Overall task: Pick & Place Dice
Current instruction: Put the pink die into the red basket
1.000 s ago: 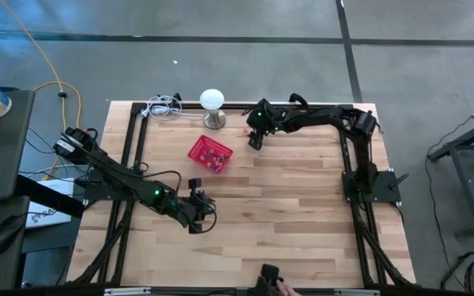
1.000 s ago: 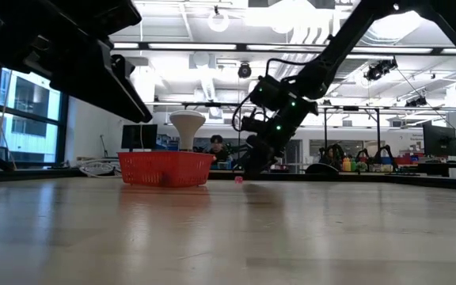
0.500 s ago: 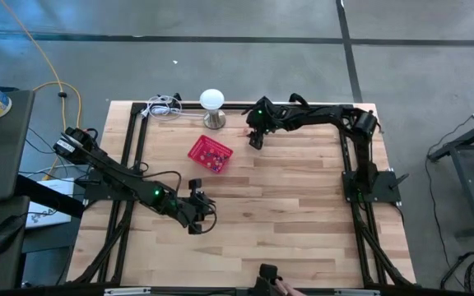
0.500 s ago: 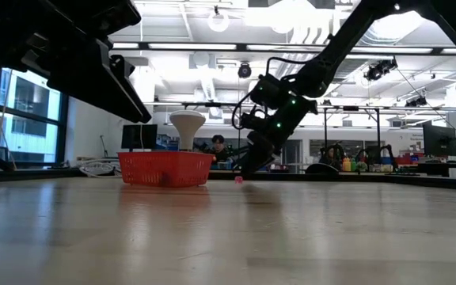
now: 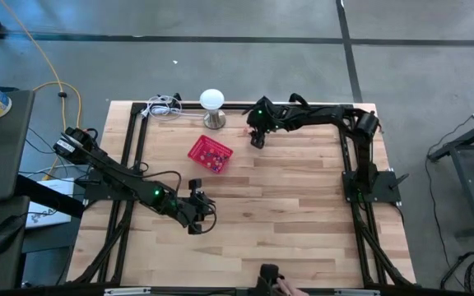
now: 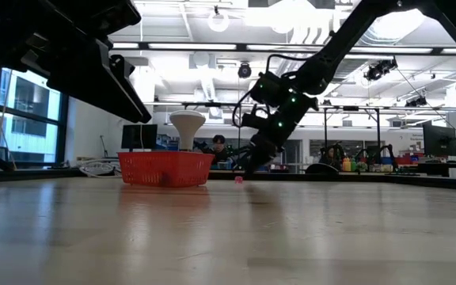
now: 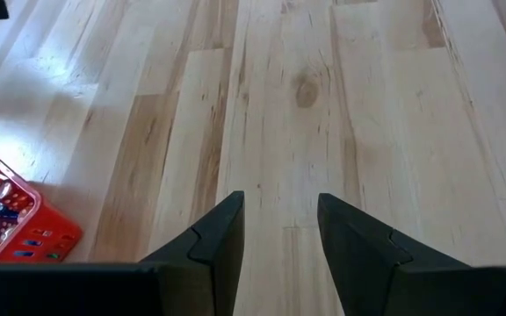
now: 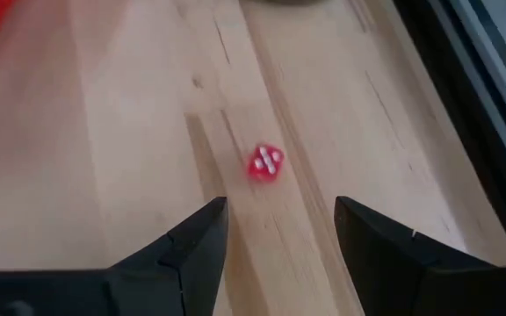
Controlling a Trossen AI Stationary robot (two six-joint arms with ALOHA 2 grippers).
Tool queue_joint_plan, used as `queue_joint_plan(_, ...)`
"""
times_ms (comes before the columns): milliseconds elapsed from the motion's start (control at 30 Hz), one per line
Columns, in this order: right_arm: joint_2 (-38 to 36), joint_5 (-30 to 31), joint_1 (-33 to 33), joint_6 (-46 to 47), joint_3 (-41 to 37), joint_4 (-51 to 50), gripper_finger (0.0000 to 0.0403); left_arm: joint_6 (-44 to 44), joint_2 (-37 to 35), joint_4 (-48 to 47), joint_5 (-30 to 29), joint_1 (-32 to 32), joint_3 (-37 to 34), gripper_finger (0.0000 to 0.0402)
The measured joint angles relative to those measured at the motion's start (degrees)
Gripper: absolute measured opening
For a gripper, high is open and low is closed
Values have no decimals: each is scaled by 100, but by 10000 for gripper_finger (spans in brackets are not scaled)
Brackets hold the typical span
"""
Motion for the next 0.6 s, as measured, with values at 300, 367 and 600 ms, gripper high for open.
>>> queue_joint_plan(300, -164, 343, 127, 262, 443, -1586, 201, 142, 0, -6, -2, 4, 0, 139)
queue_joint_plan(367, -164, 418, 126, 355, 703, -1807, 201, 185, 0, -2, -2, 36, 0, 139)
queue_joint_plan(600, -139, 302, 186, 335, 1404, -2114, 201, 180, 0, 2, -7, 129, 0, 139)
